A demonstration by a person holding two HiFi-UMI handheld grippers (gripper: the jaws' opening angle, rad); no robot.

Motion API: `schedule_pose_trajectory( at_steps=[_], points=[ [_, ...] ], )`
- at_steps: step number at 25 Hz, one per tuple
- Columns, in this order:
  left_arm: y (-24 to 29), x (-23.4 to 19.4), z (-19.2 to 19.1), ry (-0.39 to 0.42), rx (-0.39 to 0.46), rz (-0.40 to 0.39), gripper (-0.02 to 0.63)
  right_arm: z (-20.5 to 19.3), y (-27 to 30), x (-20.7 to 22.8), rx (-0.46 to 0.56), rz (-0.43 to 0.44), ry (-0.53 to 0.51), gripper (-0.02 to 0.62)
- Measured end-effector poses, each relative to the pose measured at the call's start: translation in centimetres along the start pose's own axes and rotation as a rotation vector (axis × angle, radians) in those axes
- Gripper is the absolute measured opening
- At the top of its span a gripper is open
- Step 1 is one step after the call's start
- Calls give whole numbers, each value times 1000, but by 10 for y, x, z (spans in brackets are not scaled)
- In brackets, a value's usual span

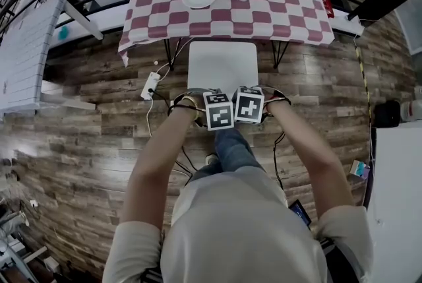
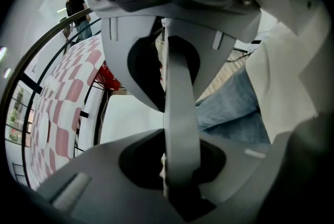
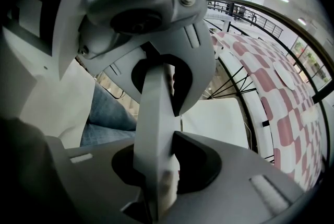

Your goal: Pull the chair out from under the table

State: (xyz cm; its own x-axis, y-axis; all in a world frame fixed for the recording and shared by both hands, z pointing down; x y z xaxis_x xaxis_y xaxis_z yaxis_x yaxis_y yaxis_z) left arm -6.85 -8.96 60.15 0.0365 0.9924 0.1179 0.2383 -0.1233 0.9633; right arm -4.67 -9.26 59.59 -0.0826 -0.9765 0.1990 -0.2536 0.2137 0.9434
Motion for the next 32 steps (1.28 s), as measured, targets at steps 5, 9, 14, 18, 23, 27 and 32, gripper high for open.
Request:
schedule_pose_trajectory(
  at_steps=[5,9,14,18,23,27,32],
  points=[
    [-3,17,0,1,-1,-6,77,0,3,-17,0,0,6,80],
    [-5,32,-1,-1,-1,-10,78,2,7,-32,1,0,7,80],
    [-7,45,-1,3,-4,-14,78,3,9,-45,3,0,9,80],
    [-9,56,-1,-1,-2,-13,78,3,11,-56,-3,2,6,80],
    [-10,66,-1,-1,-3,-11,78,3,13,-66,-4,4,4,81],
    [-11,77,-1,-5,-5,-15,78,3,16,-76,1,6,4,81],
    [-13,89,-1,-12,-6,-15,78,4,18,-88,-1,3,3,81]
  ],
)
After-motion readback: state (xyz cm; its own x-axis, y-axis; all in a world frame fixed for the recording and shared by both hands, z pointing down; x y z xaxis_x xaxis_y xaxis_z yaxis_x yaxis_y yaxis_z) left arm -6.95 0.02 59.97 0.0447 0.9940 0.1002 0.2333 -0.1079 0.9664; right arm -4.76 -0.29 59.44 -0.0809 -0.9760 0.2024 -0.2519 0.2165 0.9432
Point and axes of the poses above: the fingertips, and each gripper's own axes: y forward along the fingers, x to its right, z out of its top, the point moved 3 cm from there along -y, backward along the fingers, and after that the axes turned 6 degrees about z, right-handed, at the moved point
